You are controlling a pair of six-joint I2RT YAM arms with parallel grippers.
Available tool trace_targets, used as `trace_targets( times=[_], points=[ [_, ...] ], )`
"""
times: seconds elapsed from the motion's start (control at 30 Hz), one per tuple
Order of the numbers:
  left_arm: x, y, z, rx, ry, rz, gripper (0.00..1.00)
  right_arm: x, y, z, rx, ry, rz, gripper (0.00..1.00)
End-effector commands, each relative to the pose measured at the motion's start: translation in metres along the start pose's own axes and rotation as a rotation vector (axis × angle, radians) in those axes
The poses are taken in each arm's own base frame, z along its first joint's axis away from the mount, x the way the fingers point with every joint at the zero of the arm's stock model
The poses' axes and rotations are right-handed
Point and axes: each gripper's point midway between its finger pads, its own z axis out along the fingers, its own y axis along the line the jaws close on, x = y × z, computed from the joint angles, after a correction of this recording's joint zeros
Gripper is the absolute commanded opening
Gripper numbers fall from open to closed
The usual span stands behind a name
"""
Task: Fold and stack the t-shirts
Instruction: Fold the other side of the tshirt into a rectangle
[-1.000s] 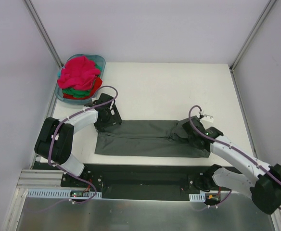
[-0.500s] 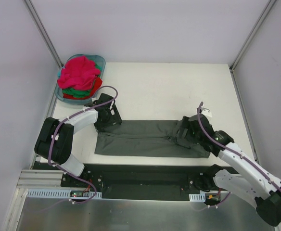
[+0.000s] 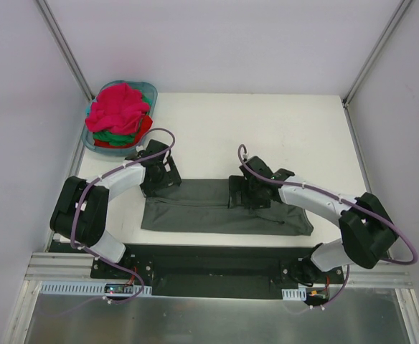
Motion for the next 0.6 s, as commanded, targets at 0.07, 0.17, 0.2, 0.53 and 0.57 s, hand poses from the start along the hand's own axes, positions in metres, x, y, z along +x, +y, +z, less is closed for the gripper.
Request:
trace_targets(
  times=[0.07,0.17,0.2,0.53,0.57],
  points=[
    [0.006,0.017,0.001,-0.042,0.019,-0.01,0.99,0.032,0.025,-0.004,-0.144,0.066,-0.015,0.96],
    [0.006,0.016,-0.001,-0.036,0.019,-0.011,0.99,0.032,0.033,-0.007,-0.191,0.057,-0.015,0.96],
    [0.006,0.016,-0.002,-0.032,0.019,-0.008,0.99,0.029,0.03,-0.01,-0.175,0.038,-0.016,0.96],
    [-0.003,0.009,-0.021,0.018,-0.033,0.003,0.99,-0.007,-0.017,-0.069,-0.004,-0.236,0.072,0.96],
    [-0.005,0.007,-0.023,0.024,-0.042,0.003,0.99,-0.005,-0.025,-0.071,0.013,-0.246,0.106,0.96]
  ],
)
